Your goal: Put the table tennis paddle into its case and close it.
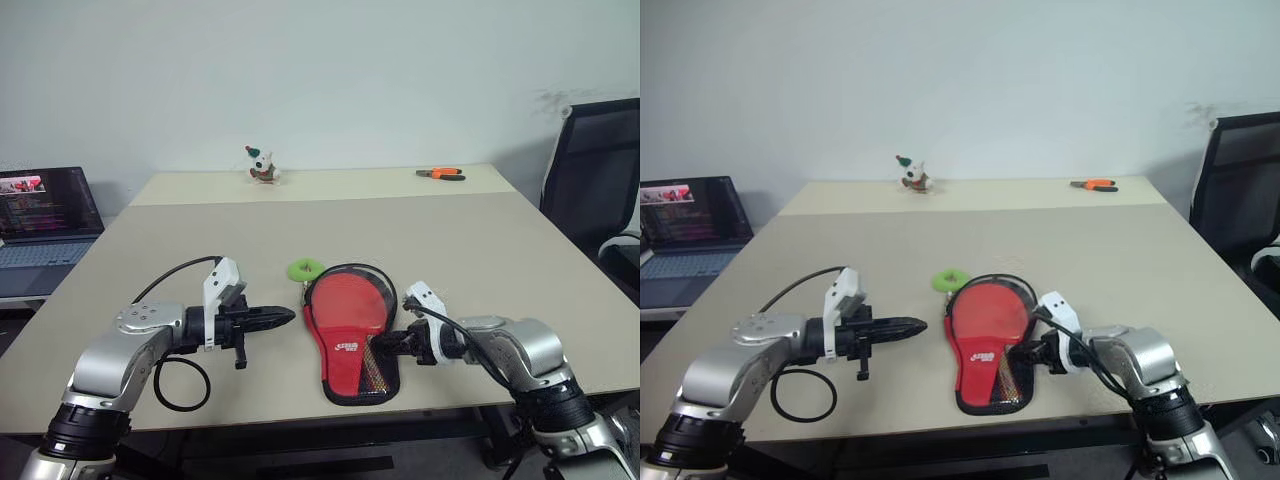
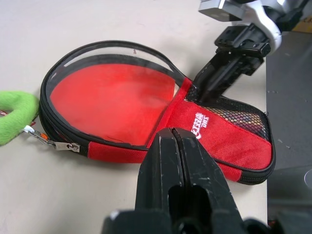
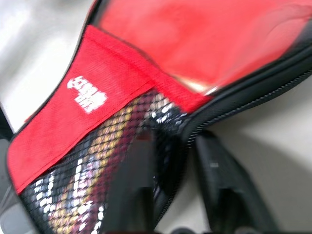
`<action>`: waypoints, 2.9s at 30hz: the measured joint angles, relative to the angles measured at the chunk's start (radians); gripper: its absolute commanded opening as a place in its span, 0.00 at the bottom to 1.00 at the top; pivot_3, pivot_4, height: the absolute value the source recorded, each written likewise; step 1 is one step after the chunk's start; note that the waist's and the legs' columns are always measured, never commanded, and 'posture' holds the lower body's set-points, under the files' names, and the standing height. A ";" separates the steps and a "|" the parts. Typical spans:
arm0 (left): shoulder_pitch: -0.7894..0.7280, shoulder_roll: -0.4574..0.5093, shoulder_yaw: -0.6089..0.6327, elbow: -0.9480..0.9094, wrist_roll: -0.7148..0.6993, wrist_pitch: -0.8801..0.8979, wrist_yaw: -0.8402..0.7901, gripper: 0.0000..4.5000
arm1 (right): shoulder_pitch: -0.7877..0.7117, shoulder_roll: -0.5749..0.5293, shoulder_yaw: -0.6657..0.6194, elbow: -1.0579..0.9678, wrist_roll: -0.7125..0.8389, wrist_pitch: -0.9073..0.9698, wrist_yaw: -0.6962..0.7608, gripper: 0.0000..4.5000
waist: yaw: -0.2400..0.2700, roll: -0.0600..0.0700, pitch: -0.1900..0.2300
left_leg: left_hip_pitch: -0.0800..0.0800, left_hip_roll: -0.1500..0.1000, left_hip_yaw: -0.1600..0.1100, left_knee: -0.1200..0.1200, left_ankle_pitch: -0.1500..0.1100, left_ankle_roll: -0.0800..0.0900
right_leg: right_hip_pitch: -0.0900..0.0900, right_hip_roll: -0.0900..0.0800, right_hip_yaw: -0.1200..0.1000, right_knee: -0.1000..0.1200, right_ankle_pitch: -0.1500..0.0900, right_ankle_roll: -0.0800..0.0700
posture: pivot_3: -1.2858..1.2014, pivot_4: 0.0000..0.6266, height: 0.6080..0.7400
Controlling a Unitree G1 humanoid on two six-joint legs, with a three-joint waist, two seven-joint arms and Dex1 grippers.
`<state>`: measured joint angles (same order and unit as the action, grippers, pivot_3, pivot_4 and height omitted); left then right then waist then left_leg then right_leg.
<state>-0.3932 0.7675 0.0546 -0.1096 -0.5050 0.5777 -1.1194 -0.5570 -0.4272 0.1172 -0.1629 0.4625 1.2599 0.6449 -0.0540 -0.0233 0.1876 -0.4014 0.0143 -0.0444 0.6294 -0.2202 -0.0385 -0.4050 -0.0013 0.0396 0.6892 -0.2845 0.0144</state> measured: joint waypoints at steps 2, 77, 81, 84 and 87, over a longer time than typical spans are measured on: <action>0.003 0.000 0.000 0.000 0.000 0.000 0.001 0.00 | 0.015 -0.011 -0.012 -0.066 0.022 0.028 -0.008 0.69 | 0.000 0.000 0.000 | 0.000 0.000 0.000 0.000 0.000 0.000 | 0.000 0.000 0.000 0.000 0.000 0.000 | 0.52 0.24 1.00; -0.769 -0.461 -0.017 1.438 0.565 -0.432 0.505 0.01 | 0.051 0.239 0.119 0.075 -0.228 -0.449 -0.269 1.00 | 0.011 -0.004 -0.003 | -0.002 -0.005 0.006 0.001 -0.001 0.002 | 0.000 0.001 -0.004 -0.004 0.005 -0.002 | 0.52 0.24 1.00; -0.766 -0.455 -0.019 1.437 0.570 -0.432 0.498 0.01 | 0.003 0.231 0.164 0.195 -0.289 -0.556 -0.235 1.00 | 0.008 -0.007 -0.004 | 0.000 -0.005 0.007 0.002 -0.001 0.002 | 0.000 0.001 -0.003 -0.002 0.005 -0.002 | 0.52 0.24 1.00; -0.773 -0.453 -0.032 1.438 0.594 -0.433 0.507 0.01 | -0.017 0.207 0.180 0.233 -0.306 -0.571 -0.189 1.00 | 0.007 -0.010 -0.007 | 0.001 -0.005 0.007 0.002 -0.001 0.002 | 0.001 0.001 -0.002 -0.001 0.005 -0.002 | 0.52 0.24 1.00; -0.796 -0.451 -0.058 1.445 0.632 -0.438 0.535 0.01 | -0.020 0.186 0.185 0.236 -0.307 -0.567 -0.144 1.00 | 0.007 -0.013 -0.008 | 0.001 -0.005 0.007 0.002 -0.001 0.002 | 0.001 0.000 -0.002 0.000 0.005 -0.002 | 0.52 0.24 1.00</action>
<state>-1.1890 0.3164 -0.0033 1.3350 0.1267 0.1395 -0.5841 -0.5774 -0.2415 0.3018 0.0731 0.1555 0.6925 0.5010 -0.0466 -0.0361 0.1793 -0.4008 0.0098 -0.0374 0.6315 -0.2214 -0.0366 -0.4043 -0.0009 0.0371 0.6890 -0.2796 0.0127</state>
